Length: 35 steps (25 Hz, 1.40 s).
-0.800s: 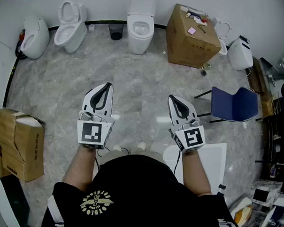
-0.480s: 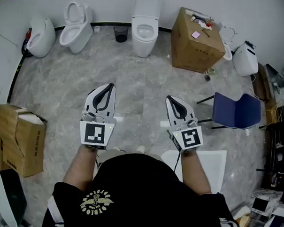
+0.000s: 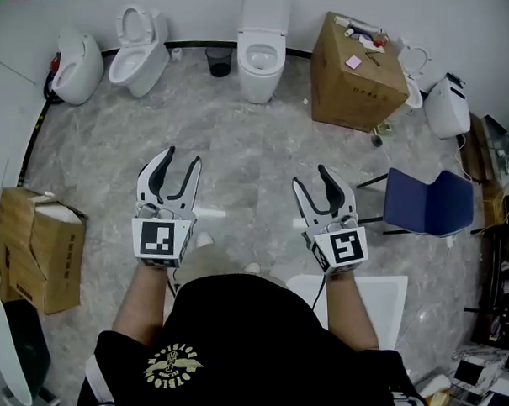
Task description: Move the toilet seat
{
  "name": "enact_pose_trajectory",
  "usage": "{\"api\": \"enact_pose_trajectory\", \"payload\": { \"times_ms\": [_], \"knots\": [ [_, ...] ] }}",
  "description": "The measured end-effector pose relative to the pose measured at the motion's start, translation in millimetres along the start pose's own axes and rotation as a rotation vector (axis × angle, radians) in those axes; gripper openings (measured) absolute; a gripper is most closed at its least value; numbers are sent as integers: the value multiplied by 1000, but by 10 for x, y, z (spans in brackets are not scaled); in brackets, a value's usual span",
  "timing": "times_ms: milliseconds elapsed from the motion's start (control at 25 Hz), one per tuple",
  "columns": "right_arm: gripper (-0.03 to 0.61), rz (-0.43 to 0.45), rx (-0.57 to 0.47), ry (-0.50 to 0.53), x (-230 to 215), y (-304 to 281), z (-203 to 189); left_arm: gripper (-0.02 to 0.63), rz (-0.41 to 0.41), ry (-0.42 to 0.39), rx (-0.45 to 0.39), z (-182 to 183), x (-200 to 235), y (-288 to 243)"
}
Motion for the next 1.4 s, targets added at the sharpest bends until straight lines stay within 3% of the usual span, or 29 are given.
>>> {"api": "enact_pose_trajectory", "payload": {
  "times_ms": [320, 800, 1200, 1400],
  "knots": [
    [276, -36, 4, -22, -298, -265, -47, 284, -46, 22, 50, -107, 93, -395],
    [279, -38, 50, -34, -727, -1047, 46, 288, -75, 2, 41, -8, 372, -1288],
    [279, -38, 68, -58, -910, -1692, 180, 288, -112, 38, 77, -47, 786, -1893],
    [279, -30, 72, -70, -901, -2047, 314, 287, -127, 10, 67, 10, 1042, -2126]
  ]
}}
Point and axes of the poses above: the fingertips, and each gripper's own axes: y backward along the fingers, x to its left, z out of its top, the point moved 5 cm from there along y, backward along the fingers, and after that the axes turned 12 degrees about x, right-handed, at the moved point
